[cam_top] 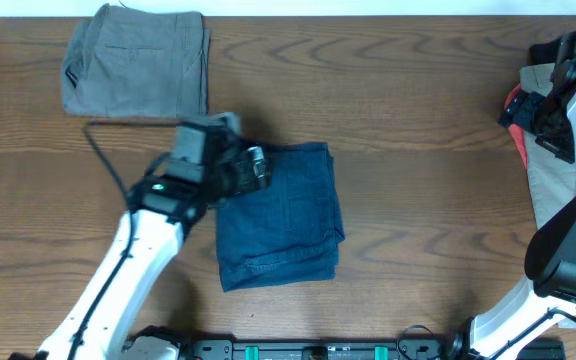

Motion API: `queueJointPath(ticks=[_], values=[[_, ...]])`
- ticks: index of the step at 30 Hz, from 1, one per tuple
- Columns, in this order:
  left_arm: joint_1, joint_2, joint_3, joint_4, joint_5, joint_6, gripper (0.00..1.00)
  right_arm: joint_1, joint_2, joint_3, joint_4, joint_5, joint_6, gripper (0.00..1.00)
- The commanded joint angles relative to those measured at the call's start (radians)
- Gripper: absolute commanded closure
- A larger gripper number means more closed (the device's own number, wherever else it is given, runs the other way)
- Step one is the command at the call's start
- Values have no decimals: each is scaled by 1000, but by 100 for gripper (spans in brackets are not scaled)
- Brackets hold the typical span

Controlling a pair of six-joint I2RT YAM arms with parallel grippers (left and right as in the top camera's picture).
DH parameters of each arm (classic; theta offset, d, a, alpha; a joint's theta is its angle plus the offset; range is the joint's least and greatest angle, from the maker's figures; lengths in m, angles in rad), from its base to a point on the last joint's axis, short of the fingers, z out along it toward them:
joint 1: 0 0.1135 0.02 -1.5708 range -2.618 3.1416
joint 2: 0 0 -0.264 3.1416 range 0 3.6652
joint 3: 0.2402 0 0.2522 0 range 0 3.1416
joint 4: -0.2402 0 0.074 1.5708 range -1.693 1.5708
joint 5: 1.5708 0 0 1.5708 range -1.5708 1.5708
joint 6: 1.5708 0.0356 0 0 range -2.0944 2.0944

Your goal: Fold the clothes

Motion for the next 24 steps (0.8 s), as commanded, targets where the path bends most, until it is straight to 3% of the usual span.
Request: queueJointPath(ticks=[1, 8, 24], values=[[102, -26, 8, -88, 3, 71, 5, 0, 0, 15, 0, 10, -12, 1], [264, 18, -4, -241, 3, 129, 2, 0, 0, 15, 0, 10, -12, 1], [268, 266, -64, -228, 109, 294, 1, 0, 0, 15, 0, 10, -12, 1]])
